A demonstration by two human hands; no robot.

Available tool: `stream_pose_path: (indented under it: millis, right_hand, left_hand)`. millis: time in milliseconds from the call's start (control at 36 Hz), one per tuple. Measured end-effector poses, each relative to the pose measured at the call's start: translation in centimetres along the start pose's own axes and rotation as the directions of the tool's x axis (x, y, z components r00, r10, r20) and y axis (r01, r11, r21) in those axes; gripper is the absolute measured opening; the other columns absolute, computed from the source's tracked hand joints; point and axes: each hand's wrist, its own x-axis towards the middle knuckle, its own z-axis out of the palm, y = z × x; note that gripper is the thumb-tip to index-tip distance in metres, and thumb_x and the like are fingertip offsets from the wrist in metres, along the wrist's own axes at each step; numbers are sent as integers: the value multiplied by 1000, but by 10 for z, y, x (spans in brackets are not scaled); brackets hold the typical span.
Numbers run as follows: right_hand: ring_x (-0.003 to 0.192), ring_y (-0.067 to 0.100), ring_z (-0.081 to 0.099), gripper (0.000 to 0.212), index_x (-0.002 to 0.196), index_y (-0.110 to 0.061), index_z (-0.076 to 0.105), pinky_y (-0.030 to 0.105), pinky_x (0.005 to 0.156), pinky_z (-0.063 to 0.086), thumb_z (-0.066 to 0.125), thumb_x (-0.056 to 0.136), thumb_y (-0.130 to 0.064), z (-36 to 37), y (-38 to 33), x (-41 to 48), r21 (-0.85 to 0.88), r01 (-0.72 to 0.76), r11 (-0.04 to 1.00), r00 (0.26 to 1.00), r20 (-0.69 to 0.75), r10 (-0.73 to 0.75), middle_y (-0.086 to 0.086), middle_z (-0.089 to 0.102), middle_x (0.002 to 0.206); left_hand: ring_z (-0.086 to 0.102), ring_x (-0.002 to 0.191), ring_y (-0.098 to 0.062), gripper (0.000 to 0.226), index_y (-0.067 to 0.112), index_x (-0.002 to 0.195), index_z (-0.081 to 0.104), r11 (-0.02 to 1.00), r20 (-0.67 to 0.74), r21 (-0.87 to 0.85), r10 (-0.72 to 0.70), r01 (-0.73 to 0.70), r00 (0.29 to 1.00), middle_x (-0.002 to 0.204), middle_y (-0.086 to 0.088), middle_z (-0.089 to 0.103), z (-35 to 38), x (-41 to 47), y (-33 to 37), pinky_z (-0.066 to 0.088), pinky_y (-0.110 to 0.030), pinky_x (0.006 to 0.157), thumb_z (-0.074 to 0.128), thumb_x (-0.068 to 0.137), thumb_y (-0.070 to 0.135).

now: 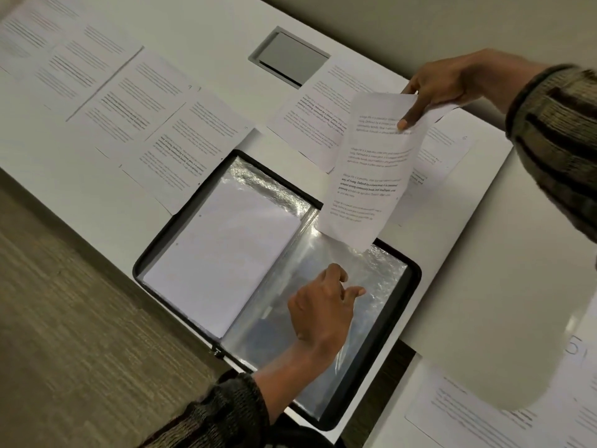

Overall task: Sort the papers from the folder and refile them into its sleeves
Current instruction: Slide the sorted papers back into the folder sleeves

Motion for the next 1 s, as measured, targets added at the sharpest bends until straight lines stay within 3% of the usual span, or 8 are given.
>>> stream_pose_path:
  millis: [83,167,333,472,583,778,861,1000]
  right_hand:
    - [58,6,71,26,101,-13,79,19,51,57,90,78,-10,4,-1,1,-6,9,1000,1000,-4,-9,-4,79,78]
    - [54,4,70,28,103,-13,78,16,47,53,90,78,-9,6,2,1,1,20,1000,999,-32,-20,-8,78,72]
    - [61,8,73,34,109,-12,79,17,50,55,90,77,-8,7,18,4,30,44,999,999,-27,-43,1,81,89]
    - [61,5,72,32,107,-12,78,15,50,54,89,78,-6,6,28,4,42,59,997,998,-22,-58,-7,79,78]
    - [60,0,70,27,102,-16,78,11,51,52,89,78,-8,9,32,3,66,76,995,997,-36,-73,-14,78,76]
    - [72,11,74,36,105,-21,79,21,56,57,95,73,-19,14,36,4,52,82,995,995,-65,-79,0,80,96]
    - [83,19,74,40,107,-21,80,31,67,64,96,70,-22,17,39,6,39,88,995,994,-64,-86,2,80,100]
    - [80,17,73,42,109,-19,80,25,64,63,96,70,-23,19,47,6,26,63,998,996,-69,-61,1,80,99]
  left_hand:
    - [66,57,-5,38,26,96,71,1000,-7,-23,0,0,1000,73,12,73,-2,0,0,52,-23,56,89,76,53]
    - [66,57,-5,38,26,97,71,999,-7,-32,3,-4,1000,74,12,74,-2,-1,0,52,-23,56,89,77,53]
    - [64,58,-3,37,26,99,70,996,13,-87,-11,12,1000,75,12,73,-5,-3,-1,56,-27,54,87,80,52]
    - [65,59,-2,37,27,102,70,996,26,-88,-8,10,1000,77,13,74,-8,-4,-1,52,-21,55,86,80,52]
    - [67,61,-3,37,26,104,70,996,45,-87,-7,11,999,80,11,76,-8,-4,-1,57,-25,57,86,81,50]
    - [69,64,-4,38,26,107,69,996,71,-84,11,-5,997,83,11,77,-6,-2,0,60,-29,59,84,84,52]
    - [68,64,-3,38,26,108,69,994,85,-104,23,-14,996,84,12,76,-6,-2,0,54,-22,62,83,84,53]
    - [66,64,-1,47,26,111,70,996,107,-87,39,-30,993,81,13,75,-2,-4,-3,44,-10,61,76,85,64]
